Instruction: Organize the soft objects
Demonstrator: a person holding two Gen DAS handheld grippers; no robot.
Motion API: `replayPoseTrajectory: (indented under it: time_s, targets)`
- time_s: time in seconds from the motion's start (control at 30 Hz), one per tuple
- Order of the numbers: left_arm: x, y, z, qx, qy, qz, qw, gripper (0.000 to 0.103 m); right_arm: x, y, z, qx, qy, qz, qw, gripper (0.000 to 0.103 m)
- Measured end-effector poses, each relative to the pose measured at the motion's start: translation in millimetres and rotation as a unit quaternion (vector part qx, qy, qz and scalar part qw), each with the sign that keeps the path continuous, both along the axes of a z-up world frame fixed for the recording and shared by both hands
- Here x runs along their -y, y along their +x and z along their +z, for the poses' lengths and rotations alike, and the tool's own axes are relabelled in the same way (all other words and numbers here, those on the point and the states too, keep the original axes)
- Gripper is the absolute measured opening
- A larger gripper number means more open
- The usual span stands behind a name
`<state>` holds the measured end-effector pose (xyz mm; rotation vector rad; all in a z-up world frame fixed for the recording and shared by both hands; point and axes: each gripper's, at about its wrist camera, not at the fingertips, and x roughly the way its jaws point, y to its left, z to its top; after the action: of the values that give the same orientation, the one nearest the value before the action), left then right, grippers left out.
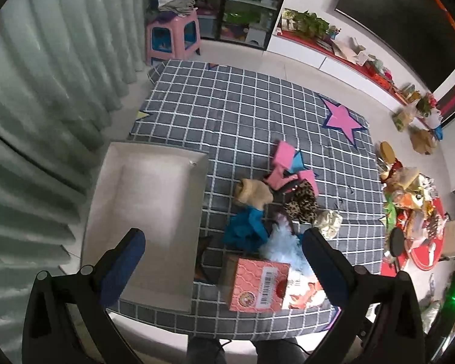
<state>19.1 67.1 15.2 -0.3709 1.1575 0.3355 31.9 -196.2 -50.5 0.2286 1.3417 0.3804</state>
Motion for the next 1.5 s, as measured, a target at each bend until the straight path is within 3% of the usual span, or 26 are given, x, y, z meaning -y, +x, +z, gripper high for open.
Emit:
replayPoseTrajectory:
  time_s: [0.17,0.37,0.57,0.9,1.3,1.5]
  targets:
    - [0.9,1.0,-3.7,-0.009,0.0,0.012,0.9999,0.103,-1.2,0.5,1.1,-0.001,-0.001,0.001,1.0,0.103]
    - [5.8,5.3,1.9,-0.01,-0.032,-0.022,0.9992,0.103,-3.7,0.4,2.1,0.001,-0.001,0.002,1.0,0.103]
    - [5.7,6.2,8.2,0.01,-0.043,-0.041,0.9982,0.103,-5.2,0.7,3.8,0.005,-0.002,0.005,1.0,0.103]
    - [12.4,6.5,-1.2,-0.003,-0.046,-0.058,0.9972,0.103,-4.7,1.6,5.8,0.007,-0.003,0.004,1.0,0.103]
    - [14.7,8.2,-17.2,-0.034,-0.034,-0.07,0.9964,0.103,-6.1,3.3,5.7,0.009,-0.01,0.002,1.0,0.103]
    - [19.9,20.0,-41.4,-0.07,-0.029,-0.075,0.9943,0.103,-1.8,11.0,-5.5,0.0,-0.018,-0.004,1.0,0.103]
